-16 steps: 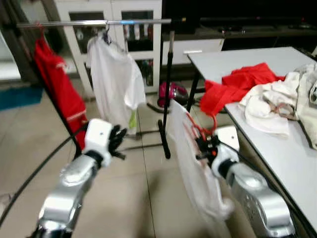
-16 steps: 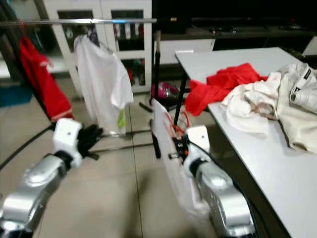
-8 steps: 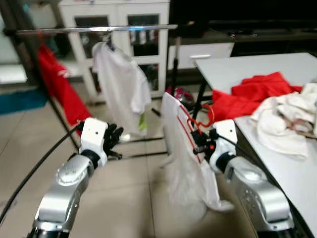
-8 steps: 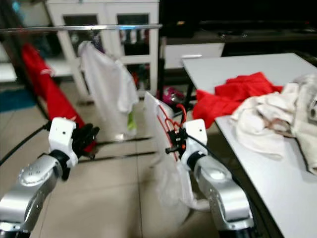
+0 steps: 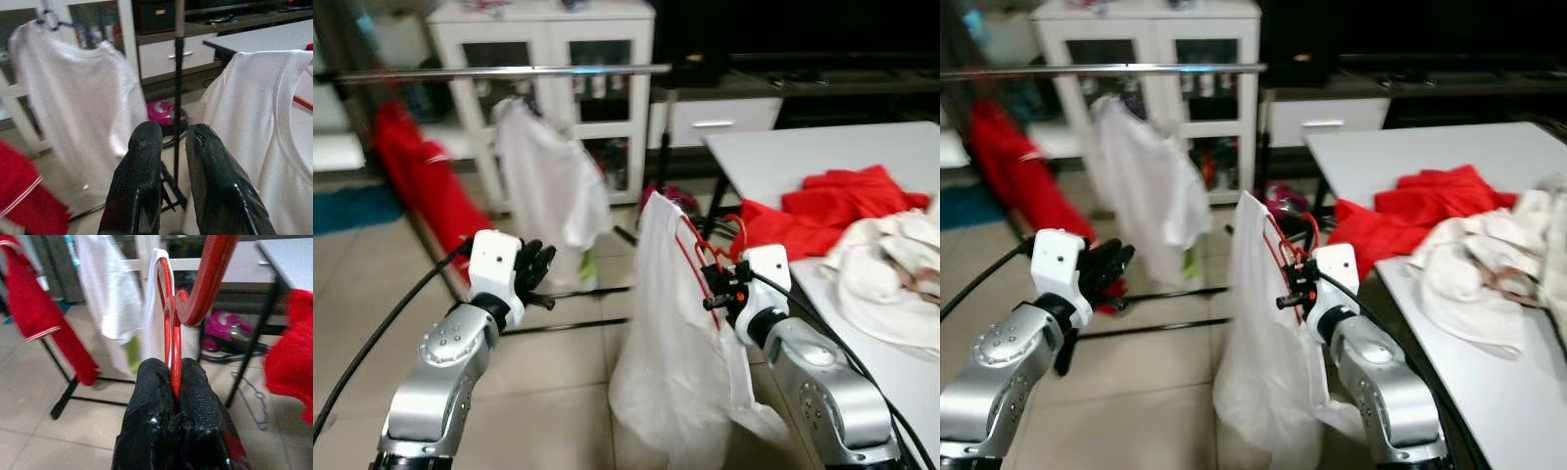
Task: Hang hanger
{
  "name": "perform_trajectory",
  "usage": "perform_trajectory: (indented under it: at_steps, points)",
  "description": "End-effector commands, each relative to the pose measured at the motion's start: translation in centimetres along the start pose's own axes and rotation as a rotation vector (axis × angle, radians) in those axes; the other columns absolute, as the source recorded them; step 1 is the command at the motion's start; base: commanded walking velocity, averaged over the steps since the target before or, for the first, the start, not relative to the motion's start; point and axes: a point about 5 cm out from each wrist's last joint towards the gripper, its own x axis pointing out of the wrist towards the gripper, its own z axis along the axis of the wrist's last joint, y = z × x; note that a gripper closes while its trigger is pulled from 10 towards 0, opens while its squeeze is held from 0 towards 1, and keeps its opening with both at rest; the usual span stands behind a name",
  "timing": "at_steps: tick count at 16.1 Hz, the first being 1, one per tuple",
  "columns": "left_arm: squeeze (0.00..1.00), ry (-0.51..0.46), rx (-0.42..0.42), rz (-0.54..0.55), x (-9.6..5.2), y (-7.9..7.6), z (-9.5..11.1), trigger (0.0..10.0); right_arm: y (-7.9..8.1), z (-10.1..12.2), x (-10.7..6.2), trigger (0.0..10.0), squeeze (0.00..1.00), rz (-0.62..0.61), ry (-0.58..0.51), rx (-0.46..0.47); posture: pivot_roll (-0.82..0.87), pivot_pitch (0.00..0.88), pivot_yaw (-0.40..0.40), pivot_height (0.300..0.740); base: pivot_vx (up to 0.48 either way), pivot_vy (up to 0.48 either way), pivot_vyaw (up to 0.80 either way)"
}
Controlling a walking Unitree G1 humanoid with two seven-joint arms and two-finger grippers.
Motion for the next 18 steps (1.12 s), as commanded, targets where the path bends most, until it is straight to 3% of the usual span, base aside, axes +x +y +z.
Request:
perform_trajectory:
  at_steps: [1,4,7,9,12,18]
  points:
    - [0.0,-0.009,-0.004,-0.021,0.2,-0.71,0.14,10.0,-0.61,1.06,-0.49,10.0,0.0,-0.019,-0.048,-0.047,0.05,0.001,0.02,0.74,0.386,0.0,0.0]
    - [0.0,-0.013,-0.009,-0.02,0.28,-0.94,0.14,10.0,-0.64,1.13,-0.44,10.0,0.0,-0.031,-0.052,-0.079,0.05,0.001,0.02,0.74,0.387,0.0,0.0]
    - [0.0,-0.018,-0.003,-0.017,0.28,-0.98,0.27,10.0,-0.61,1.54,-0.18,10.0,0.0,-0.044,-0.069,-0.039,0.05,0.0,0.015,0.74,0.385,0.0,0.0]
    - [0.0,-0.021,0.001,-0.011,0.29,-0.87,0.34,10.0,-0.79,1.6,-0.03,10.0,0.0,-0.055,-0.065,-0.076,0.05,0.0,0.01,0.74,0.384,0.0,0.8]
    - [0.0,-0.021,0.006,-0.011,0.28,-0.82,0.38,10.0,-0.95,1.73,0.1,10.0,0.0,-0.087,-0.089,-0.036,0.05,0.0,0.008,0.74,0.386,0.0,0.0]
    - [0.0,-0.017,0.013,-0.028,0.37,-0.98,0.36,10.0,-1.43,2.0,-0.03,10.0,0.0,-0.12,-0.097,-0.043,0.05,0.0,0.015,0.74,0.386,0.0,0.0]
